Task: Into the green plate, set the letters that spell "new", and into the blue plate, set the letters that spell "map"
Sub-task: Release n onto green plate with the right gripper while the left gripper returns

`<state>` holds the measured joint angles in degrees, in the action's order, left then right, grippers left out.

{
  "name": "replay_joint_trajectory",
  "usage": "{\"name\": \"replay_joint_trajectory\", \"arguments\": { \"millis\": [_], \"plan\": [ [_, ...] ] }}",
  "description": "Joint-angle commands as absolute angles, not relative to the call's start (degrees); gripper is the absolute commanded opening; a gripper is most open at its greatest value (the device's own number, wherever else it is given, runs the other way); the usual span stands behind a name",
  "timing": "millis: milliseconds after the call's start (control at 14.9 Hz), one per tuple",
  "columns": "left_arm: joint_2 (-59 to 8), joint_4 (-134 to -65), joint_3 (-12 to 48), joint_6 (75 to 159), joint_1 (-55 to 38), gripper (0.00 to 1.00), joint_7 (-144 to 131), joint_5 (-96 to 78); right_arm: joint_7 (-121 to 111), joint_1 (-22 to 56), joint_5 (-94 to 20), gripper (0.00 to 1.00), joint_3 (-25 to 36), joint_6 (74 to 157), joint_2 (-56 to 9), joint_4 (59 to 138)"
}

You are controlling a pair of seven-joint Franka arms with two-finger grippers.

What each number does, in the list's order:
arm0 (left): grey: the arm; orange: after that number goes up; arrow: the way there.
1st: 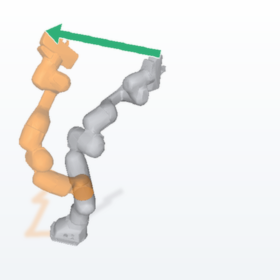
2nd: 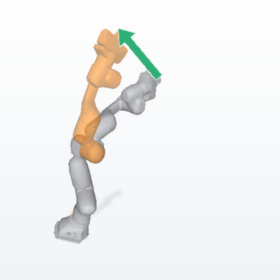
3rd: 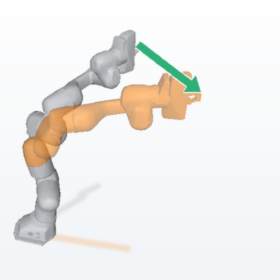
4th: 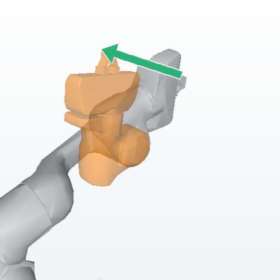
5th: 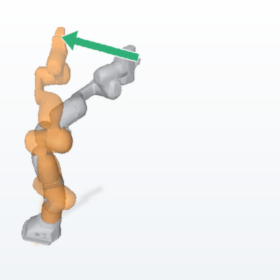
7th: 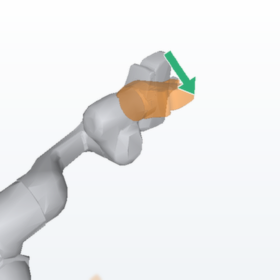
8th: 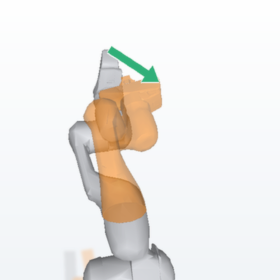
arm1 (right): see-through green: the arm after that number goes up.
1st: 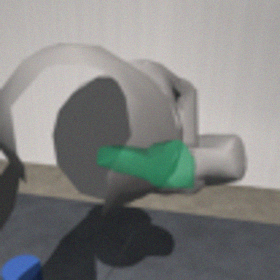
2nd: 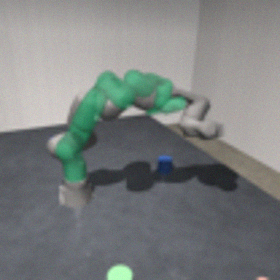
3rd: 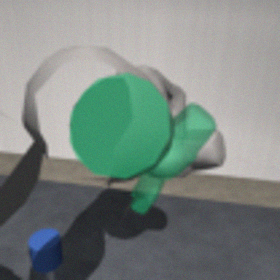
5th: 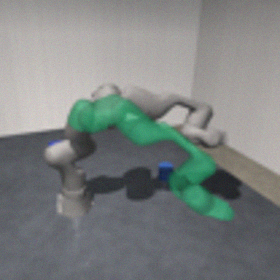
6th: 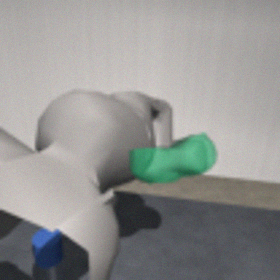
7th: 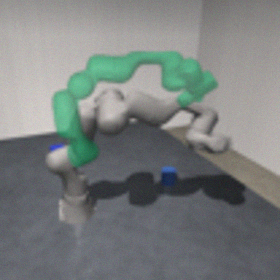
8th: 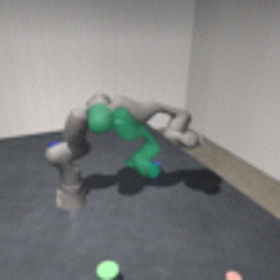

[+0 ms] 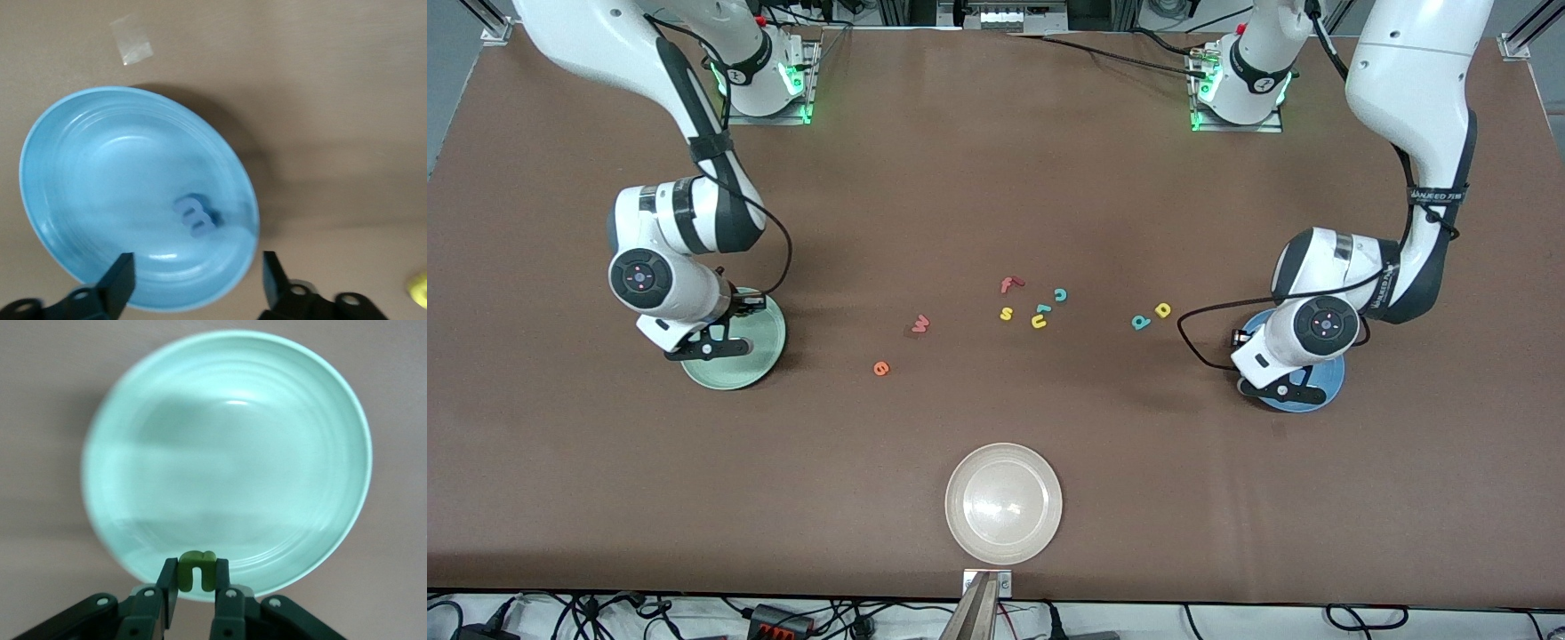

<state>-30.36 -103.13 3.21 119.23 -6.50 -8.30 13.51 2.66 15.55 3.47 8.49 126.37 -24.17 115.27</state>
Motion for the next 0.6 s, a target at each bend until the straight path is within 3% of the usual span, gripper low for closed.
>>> {"name": "replay_joint_trajectory", "arguments": {
  "millis": [0,134,201,268,334,535],
  "plan": [
    [-28.13,-103.62,9.38,116.72,-5.89,1.0,-4.42,13.98,-1.4,12.66,4.13,0.03,7.91,131.99,-26.44,116.81],
    [-28.39,-103.97,13.16,117.33,-5.98,1.0,-0.89,13.37,-1.76,12.31,4.13,0.04,7.91,134.9,-28.29,116.54],
    [-28.74,-104.24,15.62,118.29,-5.98,1.0,-0.36,13.27,-1.67,12.39,4.04,0.08,7.82,135.87,-28.91,116.46],
    [-29.26,-104.41,17.12,119.26,-6.06,1.0,-0.18,13.27,-1.23,12.39,3.87,0.49,7.82,136.57,-29.09,116.28],
    [-30.22,-104.41,18.53,120.4,-6.33,1.0,0.69,13.36,-0.88,12.57,3.35,0.99,7.74,136.67,-29.09,115.67],
    [-31.12,-108.79,20.12,127.93,-6.85,1.0,5.17,13.62,-0.79,13.27,2.64,1.0,7.21,131.51,-26.03,111.82]
  ]
}}
